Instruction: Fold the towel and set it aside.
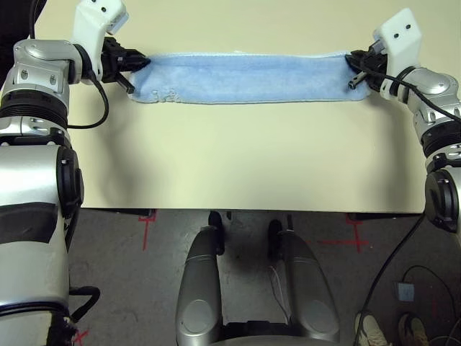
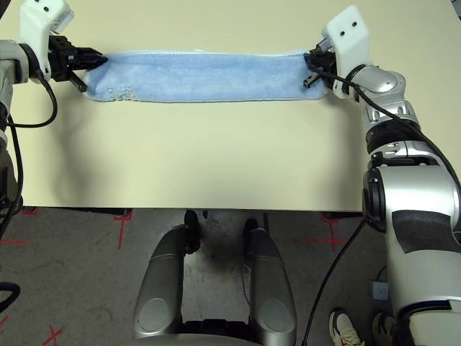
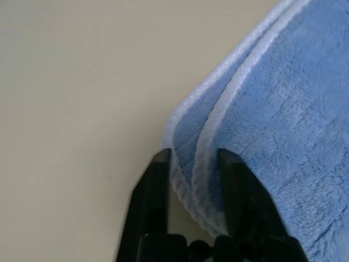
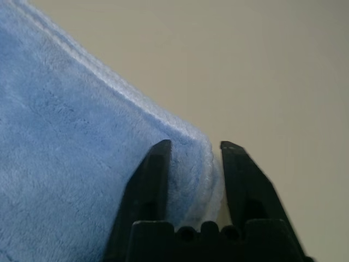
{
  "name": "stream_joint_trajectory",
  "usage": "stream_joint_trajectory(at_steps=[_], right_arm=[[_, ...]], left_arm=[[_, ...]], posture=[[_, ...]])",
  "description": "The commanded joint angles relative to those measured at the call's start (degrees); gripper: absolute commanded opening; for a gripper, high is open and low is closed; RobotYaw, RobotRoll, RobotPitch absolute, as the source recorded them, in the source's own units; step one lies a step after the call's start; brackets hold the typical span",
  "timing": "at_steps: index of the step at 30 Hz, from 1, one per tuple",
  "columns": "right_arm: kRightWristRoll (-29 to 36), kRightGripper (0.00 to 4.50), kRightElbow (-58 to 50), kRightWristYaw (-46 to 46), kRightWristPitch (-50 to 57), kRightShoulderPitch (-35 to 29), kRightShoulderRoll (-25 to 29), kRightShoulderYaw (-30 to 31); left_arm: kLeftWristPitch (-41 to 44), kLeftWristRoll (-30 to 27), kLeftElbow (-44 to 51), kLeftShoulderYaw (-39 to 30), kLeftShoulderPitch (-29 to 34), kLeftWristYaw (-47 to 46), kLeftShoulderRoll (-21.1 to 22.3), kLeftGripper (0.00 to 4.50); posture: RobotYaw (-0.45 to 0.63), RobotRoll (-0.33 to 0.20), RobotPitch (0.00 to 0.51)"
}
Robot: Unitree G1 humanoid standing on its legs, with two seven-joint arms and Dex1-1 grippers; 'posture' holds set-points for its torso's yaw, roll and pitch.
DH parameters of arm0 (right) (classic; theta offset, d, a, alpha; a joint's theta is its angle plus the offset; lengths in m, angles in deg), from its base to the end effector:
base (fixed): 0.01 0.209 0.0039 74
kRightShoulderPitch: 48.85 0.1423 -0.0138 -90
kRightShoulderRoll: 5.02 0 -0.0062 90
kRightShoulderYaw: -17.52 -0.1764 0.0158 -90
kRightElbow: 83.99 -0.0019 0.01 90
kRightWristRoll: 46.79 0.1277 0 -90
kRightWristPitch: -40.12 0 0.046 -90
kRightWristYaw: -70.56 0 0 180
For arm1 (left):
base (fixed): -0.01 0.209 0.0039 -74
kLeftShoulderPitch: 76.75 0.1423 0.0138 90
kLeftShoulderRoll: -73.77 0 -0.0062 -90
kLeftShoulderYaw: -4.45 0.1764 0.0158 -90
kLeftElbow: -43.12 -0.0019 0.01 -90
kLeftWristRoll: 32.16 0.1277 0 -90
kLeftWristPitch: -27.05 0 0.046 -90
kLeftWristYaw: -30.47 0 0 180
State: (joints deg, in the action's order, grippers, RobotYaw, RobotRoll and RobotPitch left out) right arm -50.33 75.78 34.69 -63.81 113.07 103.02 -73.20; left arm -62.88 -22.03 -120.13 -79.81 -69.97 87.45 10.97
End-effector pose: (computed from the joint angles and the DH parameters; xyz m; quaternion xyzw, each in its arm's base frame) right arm 0.3436 -0.2533 0.2499 -0.2646 -0.0747 0.1794 0.9446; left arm 0.3284 0.2858 0.3096 0.3137 0.0755 -0.2496 0.9130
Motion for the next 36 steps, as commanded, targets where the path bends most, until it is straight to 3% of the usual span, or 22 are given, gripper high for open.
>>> stream_joint_trajectory(at_steps=[1,4,9,17,19,23,28,32,36], right_arm=[[0.6,3.48,0.9,-0.8,0.0,1.4,2.0,-1.5],[1.3,4.49,0.8,-1.4,-0.5,1.7,2.8,-2.2],[2.5,4.49,0.8,-4.4,-1.1,1.5,4.7,-4.1],[3.4,4.49,0.3,-6.4,-1.2,0.6,4.3,-5.3],[4.1,4.49,0.2,-7.1,-1.2,0.6,4.2,-5.9],[10.2,4.49,-0.6,-16.1,1.4,0.3,3.8,-10.3],[17.6,4.49,-1.8,-26.3,11.4,0.2,3.9,-15.2],[21.1,4.49,-3.4,-29.8,20.4,-0.5,4.1,-17.3],[21.8,4.49,-6.3,-33.1,26.5,-2.0,4.7,-16.3]], left_arm=[[-0.6,1.0,-1.2,-0.3,-0.7,-0.1,1.9,3.38],[-1.7,1.3,-1.1,-0.4,-1.8,-1.5,2.9,4.48],[-6.0,4.7,-1.1,1.3,-4.1,-6.3,6.0,4.48],[-9.8,8.9,-2.0,3.4,-4.0,-13.1,6.4,4.48],[-8.2,7.1,-2.0,2.1,-4.5,-8.0,5.7,4.48],[3.8,-6.5,-0.6,-8.7,-6.2,11.0,2.3,4.48],[12.4,-13.3,5.1,-12.6,-3.1,22.3,1.7,4.48],[13.0,-17.5,12.0,-14.2,3.7,27.4,1.6,4.48],[3.3,-16.5,17.2,-12.6,11.9,27.6,2.2,4.48]], posture=[[0.02,0.000,0.397],[0.02,0.000,0.396],[0.04,0.000,0.391],[0.04,0.000,0.394],[0.04,0.000,0.395],[0.04,0.000,0.399],[0.05,0.000,0.404],[0.06,0.000,0.409],[0.06,0.000,0.414]])
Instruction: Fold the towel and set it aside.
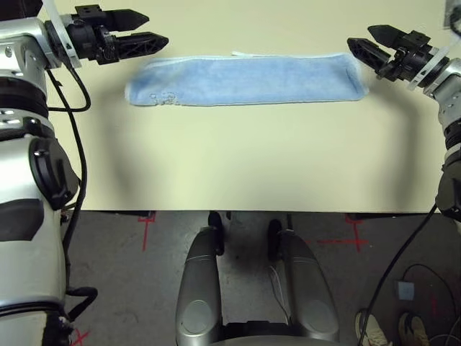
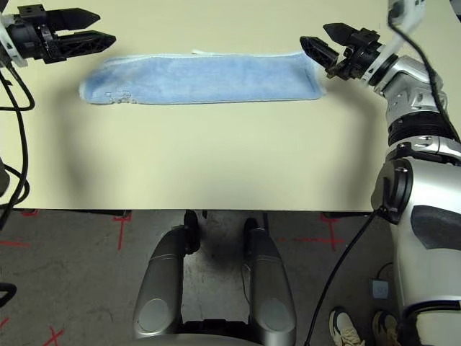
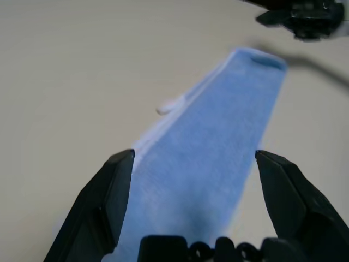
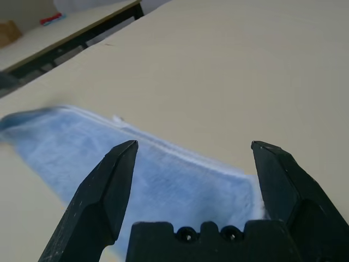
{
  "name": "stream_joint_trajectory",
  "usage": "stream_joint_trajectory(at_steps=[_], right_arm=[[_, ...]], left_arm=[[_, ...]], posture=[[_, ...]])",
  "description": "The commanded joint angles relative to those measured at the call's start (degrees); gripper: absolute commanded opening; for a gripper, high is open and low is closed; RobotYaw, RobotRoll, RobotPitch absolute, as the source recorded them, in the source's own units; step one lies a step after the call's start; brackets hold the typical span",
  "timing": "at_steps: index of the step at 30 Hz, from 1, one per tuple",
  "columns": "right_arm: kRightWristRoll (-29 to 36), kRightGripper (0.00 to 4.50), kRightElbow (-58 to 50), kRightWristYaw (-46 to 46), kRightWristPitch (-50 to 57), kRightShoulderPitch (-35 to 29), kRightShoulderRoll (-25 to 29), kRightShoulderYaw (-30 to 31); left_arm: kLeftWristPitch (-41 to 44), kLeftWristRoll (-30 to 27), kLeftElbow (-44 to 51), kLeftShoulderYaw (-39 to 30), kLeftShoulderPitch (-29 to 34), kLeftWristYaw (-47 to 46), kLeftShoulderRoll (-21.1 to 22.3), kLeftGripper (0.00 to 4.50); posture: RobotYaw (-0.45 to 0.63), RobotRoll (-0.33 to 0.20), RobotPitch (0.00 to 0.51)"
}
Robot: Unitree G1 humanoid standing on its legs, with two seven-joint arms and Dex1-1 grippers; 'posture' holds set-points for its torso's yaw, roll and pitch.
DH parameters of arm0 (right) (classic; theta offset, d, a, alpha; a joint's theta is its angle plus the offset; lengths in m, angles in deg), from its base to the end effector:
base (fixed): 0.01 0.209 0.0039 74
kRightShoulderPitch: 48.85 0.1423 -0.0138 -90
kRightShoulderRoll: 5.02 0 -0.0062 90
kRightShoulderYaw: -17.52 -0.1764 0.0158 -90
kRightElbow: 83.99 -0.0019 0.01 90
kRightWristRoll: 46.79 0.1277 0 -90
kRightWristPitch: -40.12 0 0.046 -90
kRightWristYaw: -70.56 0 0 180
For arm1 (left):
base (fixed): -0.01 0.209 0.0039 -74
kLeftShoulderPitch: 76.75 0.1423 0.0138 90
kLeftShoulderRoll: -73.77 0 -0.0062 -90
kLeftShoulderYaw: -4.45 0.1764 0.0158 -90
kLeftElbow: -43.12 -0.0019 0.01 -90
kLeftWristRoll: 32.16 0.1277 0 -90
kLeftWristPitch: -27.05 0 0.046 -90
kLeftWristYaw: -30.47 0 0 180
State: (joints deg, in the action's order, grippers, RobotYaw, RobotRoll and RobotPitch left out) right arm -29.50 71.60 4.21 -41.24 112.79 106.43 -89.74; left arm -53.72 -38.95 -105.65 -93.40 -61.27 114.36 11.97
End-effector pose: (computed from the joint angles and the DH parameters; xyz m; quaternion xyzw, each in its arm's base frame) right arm 0.3304 -0.2910 0.2554 0.0432 -0.1083 0.3779 0.9185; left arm 0.3154 0.3029 0.3030 0.1493 -0.0249 -0.4775 0.8655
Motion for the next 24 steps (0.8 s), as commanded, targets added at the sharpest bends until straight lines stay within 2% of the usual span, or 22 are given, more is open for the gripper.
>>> stream_joint_trajectory(at_steps=[1,7,14,17,24], right_arm=[[1.4,4.49,-3.1,-3.9,6.8,-2.0,1.6,0.4],[4.9,4.49,-7.1,-5.6,21.2,-3.4,3.9,-1.0],[10.1,4.49,-6.2,1.5,36.6,-2.5,4.9,-5.7],[11.9,4.49,-8.6,2.8,42.2,-5.3,6.0,-6.9],[18.0,4.49,-14.8,9.5,50.5,-13.0,8.6,-14.0]], left_arm=[[-7.9,0.5,3.0,1.1,4.6,0.6,1.3,4.48],[-14.3,-0.8,5.0,0.9,10.1,1.3,0.8,4.48],[-16.5,-1.0,6.1,1.6,11.1,1.1,-0.6,4.48],[-16.0,-1.2,6.7,2.0,11.0,1.2,-0.8,4.48],[-15.1,-1.7,7.8,2.5,10.9,0.2,-1.7,4.48]], posture=[[0.06,0.000,0.415],[0.04,0.000,0.424],[0.04,0.000,0.425],[0.04,0.000,0.424],[0.02,0.000,0.429]])
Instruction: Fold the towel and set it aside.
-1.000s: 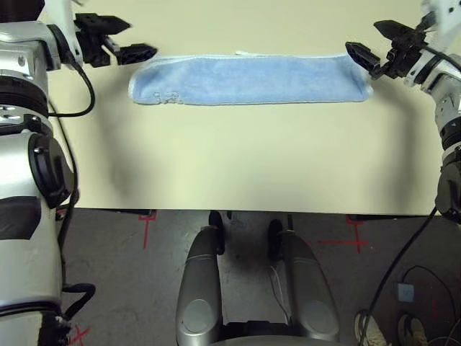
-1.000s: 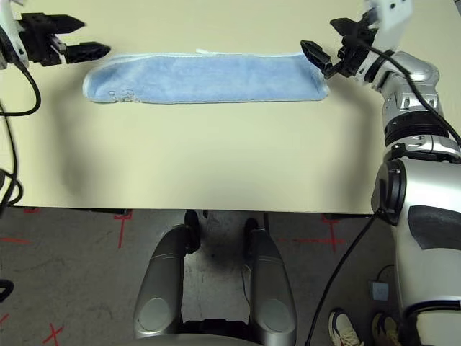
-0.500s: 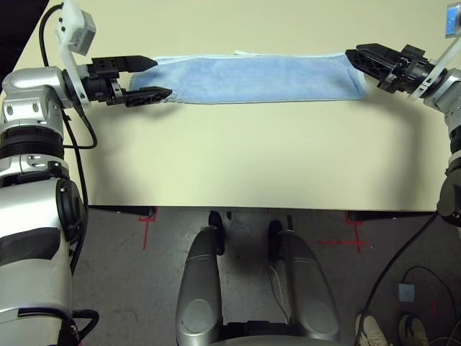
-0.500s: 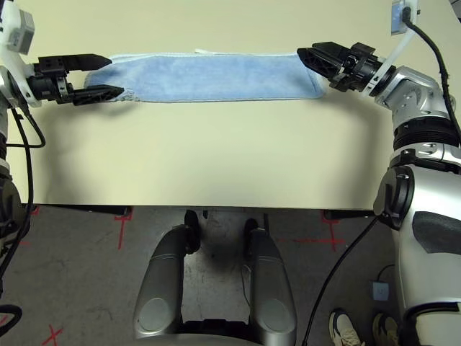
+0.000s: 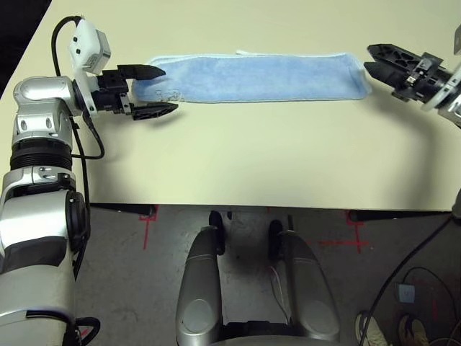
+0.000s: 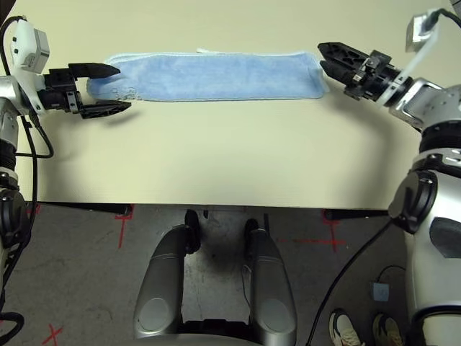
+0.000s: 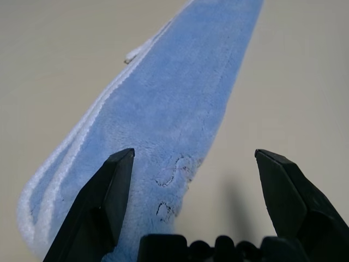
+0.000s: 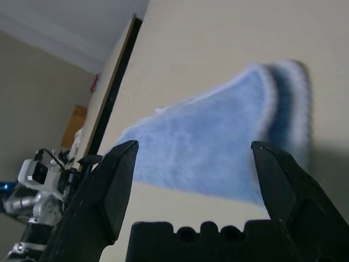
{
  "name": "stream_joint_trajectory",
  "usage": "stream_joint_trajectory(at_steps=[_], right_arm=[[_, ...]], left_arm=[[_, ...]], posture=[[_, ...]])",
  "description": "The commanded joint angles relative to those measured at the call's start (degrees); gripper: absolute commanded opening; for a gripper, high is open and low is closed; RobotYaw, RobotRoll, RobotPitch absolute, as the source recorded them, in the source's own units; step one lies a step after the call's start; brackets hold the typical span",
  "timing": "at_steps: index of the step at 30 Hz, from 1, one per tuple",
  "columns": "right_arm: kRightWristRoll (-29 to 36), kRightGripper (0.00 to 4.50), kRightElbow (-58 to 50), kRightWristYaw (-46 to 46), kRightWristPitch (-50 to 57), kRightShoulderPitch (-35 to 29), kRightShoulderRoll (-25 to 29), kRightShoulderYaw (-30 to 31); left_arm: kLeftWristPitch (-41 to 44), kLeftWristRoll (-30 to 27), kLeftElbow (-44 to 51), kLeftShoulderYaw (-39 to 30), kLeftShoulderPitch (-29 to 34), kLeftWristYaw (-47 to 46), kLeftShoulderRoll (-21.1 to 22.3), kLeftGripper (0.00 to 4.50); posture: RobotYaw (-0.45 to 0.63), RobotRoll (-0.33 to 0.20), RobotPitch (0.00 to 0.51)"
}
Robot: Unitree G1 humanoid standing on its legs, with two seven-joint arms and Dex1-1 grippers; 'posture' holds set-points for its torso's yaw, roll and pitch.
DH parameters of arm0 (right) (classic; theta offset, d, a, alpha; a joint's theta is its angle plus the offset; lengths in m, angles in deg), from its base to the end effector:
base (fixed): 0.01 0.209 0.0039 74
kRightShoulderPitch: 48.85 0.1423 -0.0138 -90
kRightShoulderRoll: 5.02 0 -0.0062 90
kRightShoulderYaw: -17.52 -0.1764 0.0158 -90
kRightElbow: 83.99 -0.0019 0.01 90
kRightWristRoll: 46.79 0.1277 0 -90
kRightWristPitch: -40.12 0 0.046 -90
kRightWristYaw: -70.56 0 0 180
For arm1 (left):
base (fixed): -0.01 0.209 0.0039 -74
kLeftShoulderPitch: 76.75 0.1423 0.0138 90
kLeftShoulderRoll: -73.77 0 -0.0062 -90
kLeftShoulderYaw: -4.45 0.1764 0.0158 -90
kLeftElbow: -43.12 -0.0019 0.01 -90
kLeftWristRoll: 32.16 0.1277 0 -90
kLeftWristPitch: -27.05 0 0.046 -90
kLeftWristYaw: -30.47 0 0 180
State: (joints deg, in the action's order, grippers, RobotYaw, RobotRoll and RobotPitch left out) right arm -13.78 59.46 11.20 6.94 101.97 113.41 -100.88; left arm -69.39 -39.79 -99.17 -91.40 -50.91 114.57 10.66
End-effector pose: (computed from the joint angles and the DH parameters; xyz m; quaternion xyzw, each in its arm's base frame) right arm 0.2907 -0.3266 0.2232 0.3699 0.0402 0.3512 0.8592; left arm 0.3131 0.2976 0.2740 0.2596 -0.0474 -0.4949 0.8279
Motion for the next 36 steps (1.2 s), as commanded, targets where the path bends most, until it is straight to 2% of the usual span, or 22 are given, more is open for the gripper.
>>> stream_joint_trajectory(at_steps=[1,6,13,20,27,33,34,36], right_arm=[[3.1,4.49,-3.1,3.3,3.3,-2.8,1.8,-3.9],[6.8,4.49,-9.2,4.6,10.5,-7.0,2.3,-5.3],[12.6,4.49,-19.5,12.8,16.0,-13.5,-2.3,-10.7],[13.3,4.49,-18.6,16.7,10.9,-13.8,-5.7,-10.9],[10.7,4.49,-16.0,19.0,1.7,-12.4,-10.8,-7.3],[10.3,4.49,-15.6,19.7,-1.0,-11.6,-11.4,-5.2],[10.4,4.43,-15.7,19.9,-1.1,-11.6,-11.5,-5.0],[10.5,4.05,-16.1,20.4,-1.3,-11.8,-11.5,-4.9]], left_arm=[[0.6,-0.9,1.4,0.5,0.5,-0.1,-0.5,4.48],[1.4,-1.2,2.1,0.7,0.8,0.4,-0.6,4.48],[2.6,-1.8,3.9,0.8,2.1,0.6,-0.7,4.48],[3.6,-2.1,5.1,0.9,2.8,0.8,0.0,4.48],[3.5,-2.0,5.0,0.8,3.7,0.4,0.4,4.48],[3.3,-1.8,4.3,0.8,3.3,0.2,0.5,4.48],[3.2,-1.8,4.2,0.8,3.2,0.1,0.5,4.50],[2.9,-1.7,3.7,0.8,2.9,0.1,0.6,4.50]], posture=[[0.02,0.000,0.430],[0.02,0.000,0.435],[0.02,0.000,0.442],[0.03,0.000,0.461],[0.04,0.000,0.470],[0.04,0.000,0.464],[0.04,0.000,0.462],[0.04,0.000,0.462]])
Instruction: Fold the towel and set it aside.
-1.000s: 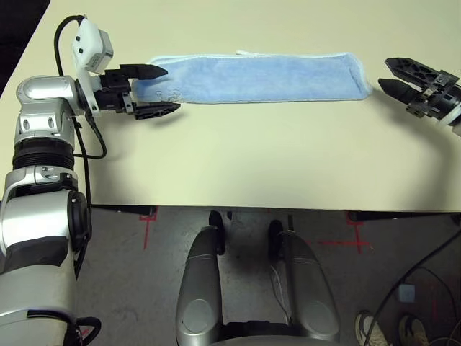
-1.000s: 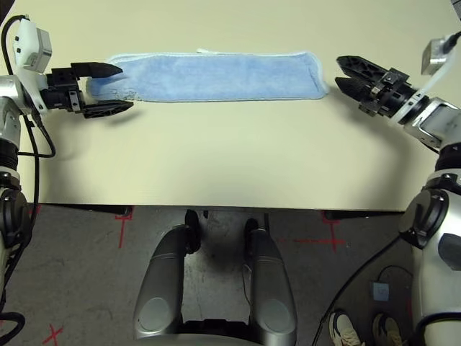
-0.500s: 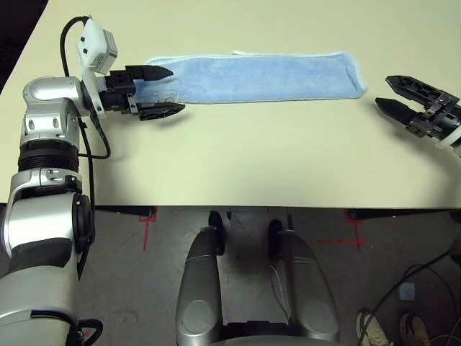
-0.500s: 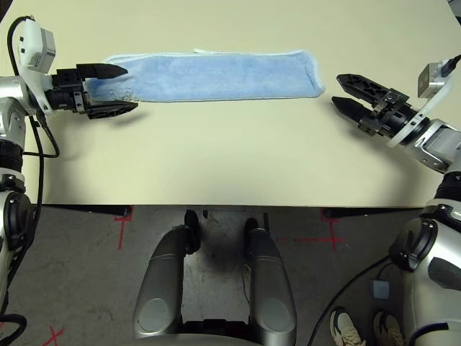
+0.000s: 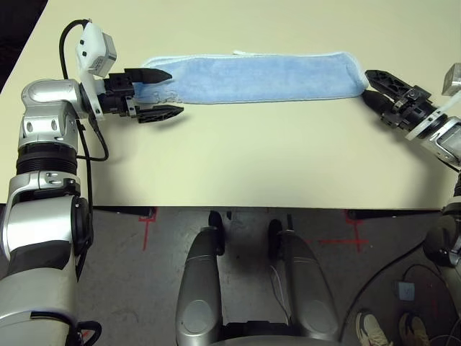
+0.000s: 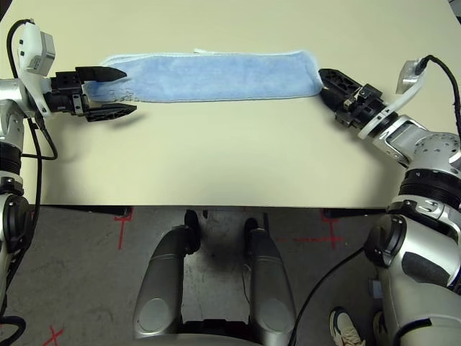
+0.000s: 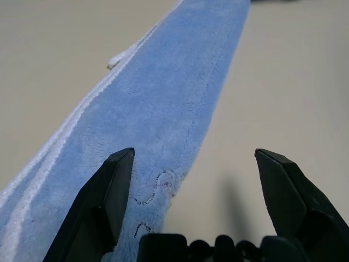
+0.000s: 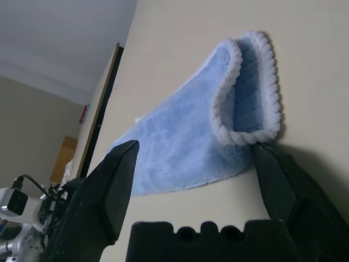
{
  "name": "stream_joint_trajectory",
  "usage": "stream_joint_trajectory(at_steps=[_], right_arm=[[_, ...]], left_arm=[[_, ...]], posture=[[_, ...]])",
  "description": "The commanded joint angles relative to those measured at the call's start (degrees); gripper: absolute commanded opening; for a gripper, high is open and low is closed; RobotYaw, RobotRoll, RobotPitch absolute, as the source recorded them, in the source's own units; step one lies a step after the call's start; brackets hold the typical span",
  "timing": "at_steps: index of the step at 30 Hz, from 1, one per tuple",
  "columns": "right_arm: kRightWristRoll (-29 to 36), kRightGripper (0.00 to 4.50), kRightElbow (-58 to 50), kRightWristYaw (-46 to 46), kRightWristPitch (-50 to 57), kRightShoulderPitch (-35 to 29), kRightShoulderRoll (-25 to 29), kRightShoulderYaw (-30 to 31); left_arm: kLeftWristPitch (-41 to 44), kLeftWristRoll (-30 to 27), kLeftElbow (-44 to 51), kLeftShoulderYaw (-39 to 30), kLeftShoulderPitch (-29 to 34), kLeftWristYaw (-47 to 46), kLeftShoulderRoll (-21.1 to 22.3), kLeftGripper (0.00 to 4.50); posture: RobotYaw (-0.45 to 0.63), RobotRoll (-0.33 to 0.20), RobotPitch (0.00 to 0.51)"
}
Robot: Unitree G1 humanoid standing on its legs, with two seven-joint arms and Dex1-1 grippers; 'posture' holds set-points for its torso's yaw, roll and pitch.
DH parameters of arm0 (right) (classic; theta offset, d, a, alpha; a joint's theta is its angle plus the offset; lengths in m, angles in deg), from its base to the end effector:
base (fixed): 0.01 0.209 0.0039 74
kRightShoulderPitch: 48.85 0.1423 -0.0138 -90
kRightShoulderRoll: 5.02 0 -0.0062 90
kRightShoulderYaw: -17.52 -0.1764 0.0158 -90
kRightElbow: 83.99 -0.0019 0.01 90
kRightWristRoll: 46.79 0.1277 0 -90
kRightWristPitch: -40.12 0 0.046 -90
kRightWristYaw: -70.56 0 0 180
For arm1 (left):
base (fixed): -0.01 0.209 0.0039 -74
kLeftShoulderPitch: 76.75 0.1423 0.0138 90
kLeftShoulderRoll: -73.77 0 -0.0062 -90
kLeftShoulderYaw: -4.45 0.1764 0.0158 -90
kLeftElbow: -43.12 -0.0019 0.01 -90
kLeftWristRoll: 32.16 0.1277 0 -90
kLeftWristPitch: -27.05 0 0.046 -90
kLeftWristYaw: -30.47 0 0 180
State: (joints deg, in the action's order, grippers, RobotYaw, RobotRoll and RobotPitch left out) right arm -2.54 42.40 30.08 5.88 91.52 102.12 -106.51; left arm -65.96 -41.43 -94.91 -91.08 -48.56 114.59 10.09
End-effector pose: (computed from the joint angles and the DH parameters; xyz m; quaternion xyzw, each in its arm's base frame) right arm 0.2927 -0.2944 0.1947 0.4010 0.0169 0.3022 0.8647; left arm 0.3127 0.2933 0.2690 0.2453 -0.0429 -0.5074 0.8250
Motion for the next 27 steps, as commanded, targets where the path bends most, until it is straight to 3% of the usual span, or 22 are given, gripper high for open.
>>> stream_joint_trajectory(at_steps=[1,11,17,27], right_arm=[[-0.6,3.80,0.9,1.8,-0.3,-1.4,-0.2,0.7],[2.4,0.02,-4.7,5.9,1.4,-5.7,0.4,-2.0],[5.7,0.02,-9.9,9.9,2.9,-8.9,-0.2,-4.2],[8.2,0.02,-13.8,12.8,3.6,-13.7,3.2,-6.3]], left_arm=[[-0.6,0.0,-0.7,0.5,0.5,0.0,1.1,4.50],[-1.3,0.3,-2.1,0.8,-0.1,0.0,1.2,4.50],[-1.9,0.4,-3.4,1.1,-0.8,0.2,1.0,4.50],[-0.8,-0.7,-4.4,0.3,-1.2,-0.4,0.5,4.50]], posture=[[0.04,0.000,0.461],[0.02,0.000,0.458],[0.01,0.000,0.455],[0.00,0.000,0.451]])
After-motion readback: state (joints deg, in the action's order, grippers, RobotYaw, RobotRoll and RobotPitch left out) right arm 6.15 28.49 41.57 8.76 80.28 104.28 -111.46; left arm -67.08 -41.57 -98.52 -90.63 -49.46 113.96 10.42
